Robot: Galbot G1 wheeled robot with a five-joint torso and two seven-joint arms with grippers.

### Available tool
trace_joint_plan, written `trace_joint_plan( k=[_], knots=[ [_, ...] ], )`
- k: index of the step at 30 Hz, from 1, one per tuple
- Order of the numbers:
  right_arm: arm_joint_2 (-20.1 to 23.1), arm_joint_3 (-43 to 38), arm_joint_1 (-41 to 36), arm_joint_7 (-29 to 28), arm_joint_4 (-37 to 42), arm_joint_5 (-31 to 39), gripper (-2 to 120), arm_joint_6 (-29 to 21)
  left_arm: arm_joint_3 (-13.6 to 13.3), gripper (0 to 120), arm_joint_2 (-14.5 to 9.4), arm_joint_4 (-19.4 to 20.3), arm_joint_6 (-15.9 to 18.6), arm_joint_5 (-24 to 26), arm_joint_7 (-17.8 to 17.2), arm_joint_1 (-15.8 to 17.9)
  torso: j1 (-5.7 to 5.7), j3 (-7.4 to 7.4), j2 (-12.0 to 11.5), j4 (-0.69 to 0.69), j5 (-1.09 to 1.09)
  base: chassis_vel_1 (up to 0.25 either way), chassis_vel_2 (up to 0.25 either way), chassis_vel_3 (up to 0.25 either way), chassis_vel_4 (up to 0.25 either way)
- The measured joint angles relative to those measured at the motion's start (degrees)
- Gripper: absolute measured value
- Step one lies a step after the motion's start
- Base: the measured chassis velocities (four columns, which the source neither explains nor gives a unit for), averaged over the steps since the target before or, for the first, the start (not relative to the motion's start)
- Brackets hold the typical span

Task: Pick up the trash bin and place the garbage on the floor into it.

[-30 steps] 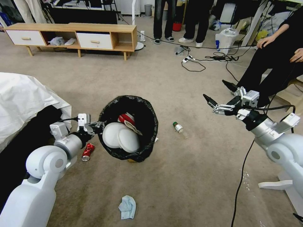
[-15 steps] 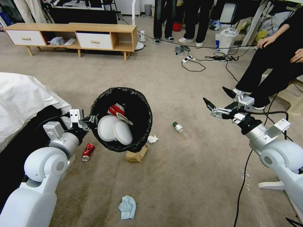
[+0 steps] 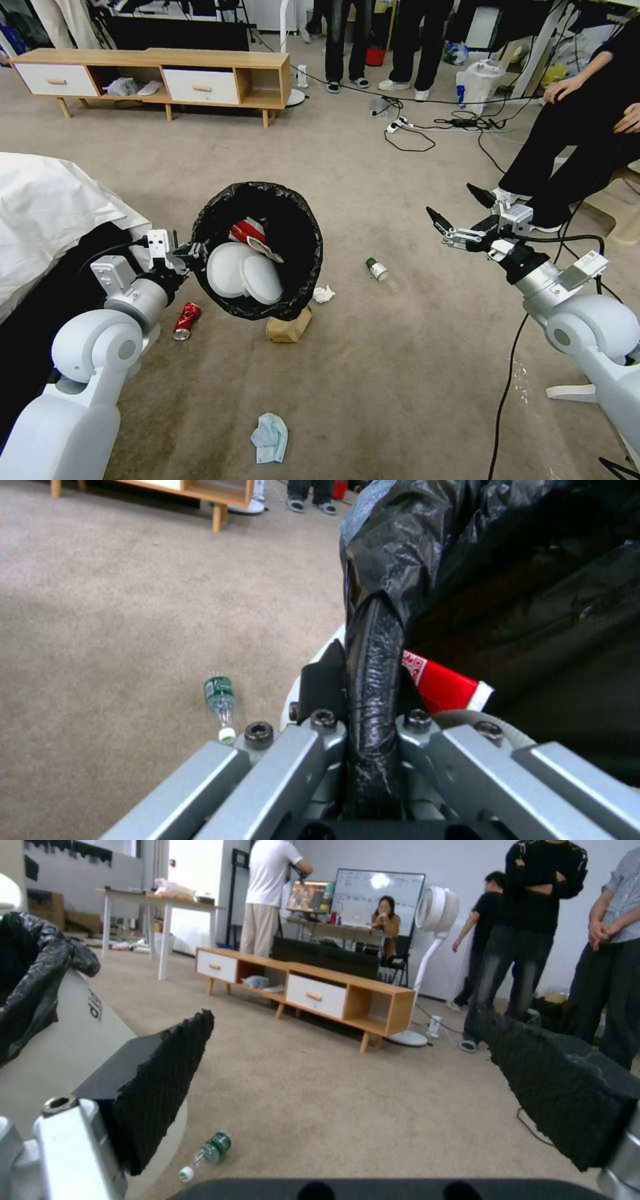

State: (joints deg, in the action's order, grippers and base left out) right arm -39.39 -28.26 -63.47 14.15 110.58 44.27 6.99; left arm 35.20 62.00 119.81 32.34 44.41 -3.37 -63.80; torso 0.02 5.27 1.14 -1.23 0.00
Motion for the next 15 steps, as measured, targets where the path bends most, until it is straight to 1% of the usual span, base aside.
trace_joint_plan(
  k=[15],
  knots=[
    [-0.06, 0.88, 0.97, 0.17, -0.35, -0.16, 100, 0.21, -0.22, 2, 0.12, -0.03, 0.21, 0.6, -0.34, 0.35, 0.0, 0.0, 0.0, 0.0, 0.0, 0.0, 0.0, 0.0, 0.0]
  ],
)
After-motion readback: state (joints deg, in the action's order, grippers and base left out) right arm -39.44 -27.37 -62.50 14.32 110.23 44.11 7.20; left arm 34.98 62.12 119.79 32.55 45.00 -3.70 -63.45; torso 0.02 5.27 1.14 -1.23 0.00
